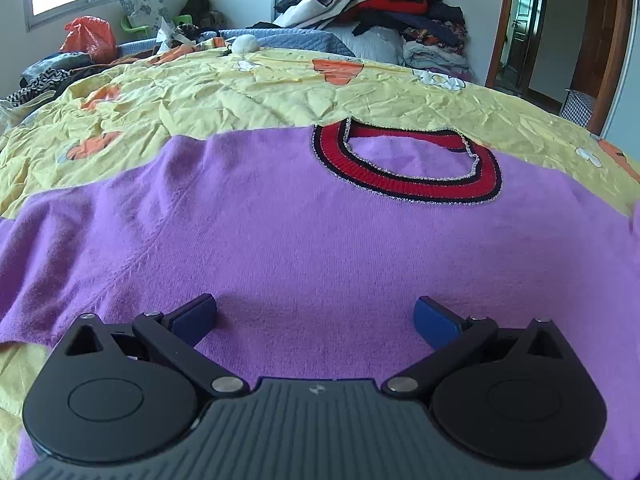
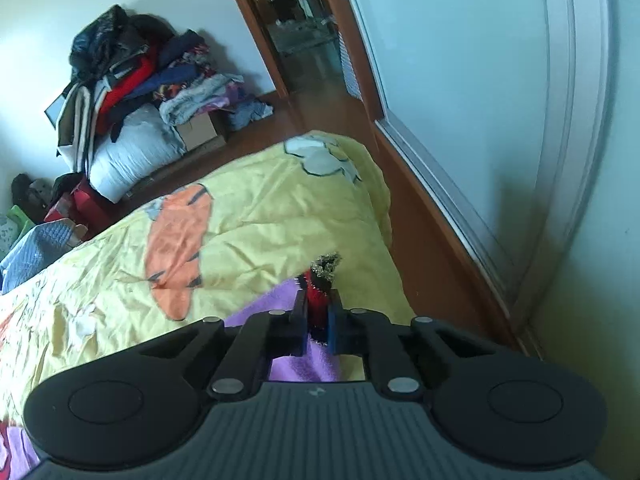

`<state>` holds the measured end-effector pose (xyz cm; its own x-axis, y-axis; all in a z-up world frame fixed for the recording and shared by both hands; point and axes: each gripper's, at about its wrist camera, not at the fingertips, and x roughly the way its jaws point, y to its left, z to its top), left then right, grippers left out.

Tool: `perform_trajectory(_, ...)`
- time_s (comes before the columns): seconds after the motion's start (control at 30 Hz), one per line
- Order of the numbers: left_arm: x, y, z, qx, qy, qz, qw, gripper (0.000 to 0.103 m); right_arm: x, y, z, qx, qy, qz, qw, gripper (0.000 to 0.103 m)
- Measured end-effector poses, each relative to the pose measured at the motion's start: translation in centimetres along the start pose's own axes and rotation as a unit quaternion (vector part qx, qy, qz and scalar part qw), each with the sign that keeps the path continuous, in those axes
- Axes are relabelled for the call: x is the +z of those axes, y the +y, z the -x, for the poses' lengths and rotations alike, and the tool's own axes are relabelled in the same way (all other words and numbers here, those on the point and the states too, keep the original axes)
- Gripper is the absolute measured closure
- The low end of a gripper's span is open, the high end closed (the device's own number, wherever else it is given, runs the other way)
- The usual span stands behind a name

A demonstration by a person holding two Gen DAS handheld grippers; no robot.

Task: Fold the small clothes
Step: 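Grasp the red-striped sleeve cuff with the right gripper and lift it, then carry the sleeve across the sweater body and release it with the right gripper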

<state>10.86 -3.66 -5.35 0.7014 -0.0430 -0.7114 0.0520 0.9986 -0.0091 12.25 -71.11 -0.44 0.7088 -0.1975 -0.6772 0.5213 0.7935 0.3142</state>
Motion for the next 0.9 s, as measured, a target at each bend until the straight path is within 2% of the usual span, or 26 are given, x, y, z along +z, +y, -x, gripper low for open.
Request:
perform_trajectory(0.1,0.0,0.3,0.5,-0.011,0.007,-0.001,0.9999,0.000,-0.5,1.4,2.5,0.029,-0.015,0.000,0.999,0.096)
perform_trajectory(0.2,-0.3,0.8,1.3,-0.016,0.007,-0.007,0.9998,0.000,-1.4,4.5,5.9,0.071,-0.024,0.024,0.997,0.096)
perform_trajectory(0.33,-0.8,1.8,2.0,-0.022,0.021,-0.028,0.9992,0.000,-3.3,10.6,10.7,0.120,-0.017,0.070,0.990,0.096)
perform_trajectory(0.47,-1.3,3.2,3.8,-0.010,0.005,-0.049,0.9987,0.000,-4.9,16.8,16.0,0.171,-0.017,0.102,0.980,0.096)
perform_trajectory(0.63,-1.5,6.0,5.6,-0.003,-0.009,-0.047,0.9989,0.000,-7.2,24.0,20.9,0.232,0.004,0.123,0.965,0.096)
perform_trajectory(0.77,-1.7,8.8,6.5,-0.003,-0.009,-0.028,0.9996,0.000,-10.3,30.0,22.8,0.270,0.014,0.136,0.953,0.096)
perform_trajectory(0.9,-1.9,11.8,7.4,0.005,-0.008,-0.011,0.9999,0.000,-14.3,35.8,22.3,0.306,0.021,0.126,0.943,0.096)
